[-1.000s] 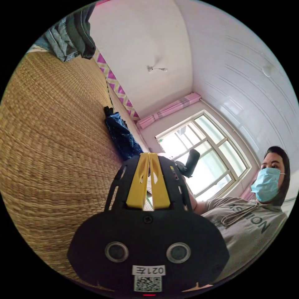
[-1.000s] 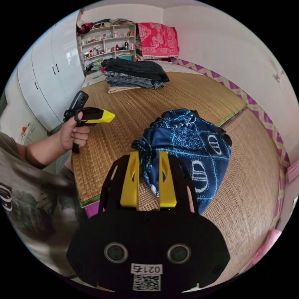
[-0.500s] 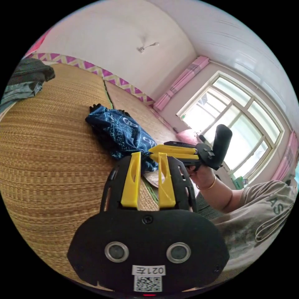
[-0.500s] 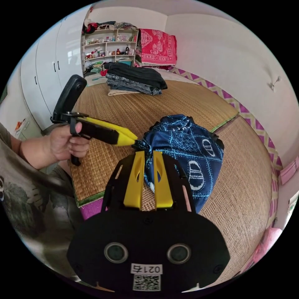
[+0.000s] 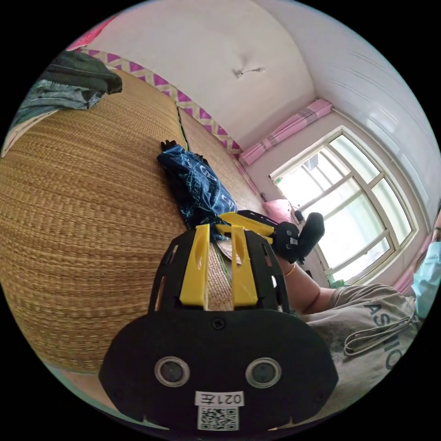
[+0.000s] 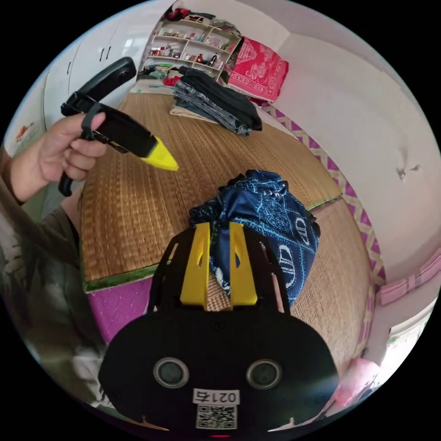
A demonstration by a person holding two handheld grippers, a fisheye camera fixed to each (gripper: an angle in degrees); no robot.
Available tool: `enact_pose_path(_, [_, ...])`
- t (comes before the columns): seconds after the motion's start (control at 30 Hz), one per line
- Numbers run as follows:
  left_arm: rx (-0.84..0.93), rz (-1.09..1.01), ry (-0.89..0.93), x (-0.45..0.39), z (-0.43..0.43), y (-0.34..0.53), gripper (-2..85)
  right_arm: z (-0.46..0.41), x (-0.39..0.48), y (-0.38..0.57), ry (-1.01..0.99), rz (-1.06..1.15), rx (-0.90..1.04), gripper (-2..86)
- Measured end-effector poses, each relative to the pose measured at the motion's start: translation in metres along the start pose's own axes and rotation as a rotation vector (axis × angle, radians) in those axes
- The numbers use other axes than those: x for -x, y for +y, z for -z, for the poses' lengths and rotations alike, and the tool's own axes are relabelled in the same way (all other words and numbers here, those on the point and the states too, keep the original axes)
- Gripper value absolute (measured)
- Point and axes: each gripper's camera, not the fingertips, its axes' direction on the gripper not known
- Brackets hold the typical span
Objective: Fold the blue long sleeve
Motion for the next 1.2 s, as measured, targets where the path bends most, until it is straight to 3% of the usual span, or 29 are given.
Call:
enact_pose_path(0.13, [0.055,0.002,0.023,0.0,-0.014,-0.003,7.1,-0.002,-0.025,0.012,-0.013,-0.18,-0.048,0.4])
enact_pose_path(0.27, [0.116,-0.043,0.006,-0.014,-0.038,-0.02,7.0,0.0,-0.086,0.044,-0.282,-0.463,-0.15,-0.2])
enact_pose_path(0.43, [0.192,-0.087,-0.062,-0.026,-0.087,-0.052,6.6,0.003,-0.117,0.07,-0.345,-0.578,-0.231,-0.3])
enact_pose_path(0.53, [0.329,-0.046,-0.112,-0.01,-0.129,-0.064,3.5,0.006,-0.143,0.089,-0.391,-0.667,-0.276,-0.2])
enact_pose_path(0.63, [0.345,-0.004,-0.104,0.013,-0.135,-0.065,-0.4,0.018,-0.193,0.139,-0.439,-0.84,-0.369,-0.1])
enact_pose_path(0.8, [0.32,0.088,0.014,0.048,-0.128,-0.068,-0.9,0.044,-0.282,0.299,-0.432,-1.244,-0.554,0.0])
enact_pose_path(0.93, [0.325,0.051,-0.023,0.045,-0.133,-0.072,-0.9,0.023,-0.294,0.399,-0.393,-1.432,-0.471,-0.1])
enact_pose_path(1.03, [0.336,0.046,-0.042,0.046,-0.137,-0.075,-1.0,-0.031,-0.276,0.455,-0.54,-1.601,-0.375,0.0])
enact_pose_path(1.13, [0.35,0.059,-0.03,0.053,-0.139,-0.079,-1.0,-0.055,-0.248,0.47,-0.633,-1.68,-0.447,0.2])
enact_pose_path(1.2, [0.356,0.071,-0.018,0.058,-0.139,-0.081,-1.0,-0.036,-0.237,0.45,-0.49,-1.647,-0.415,0.7])
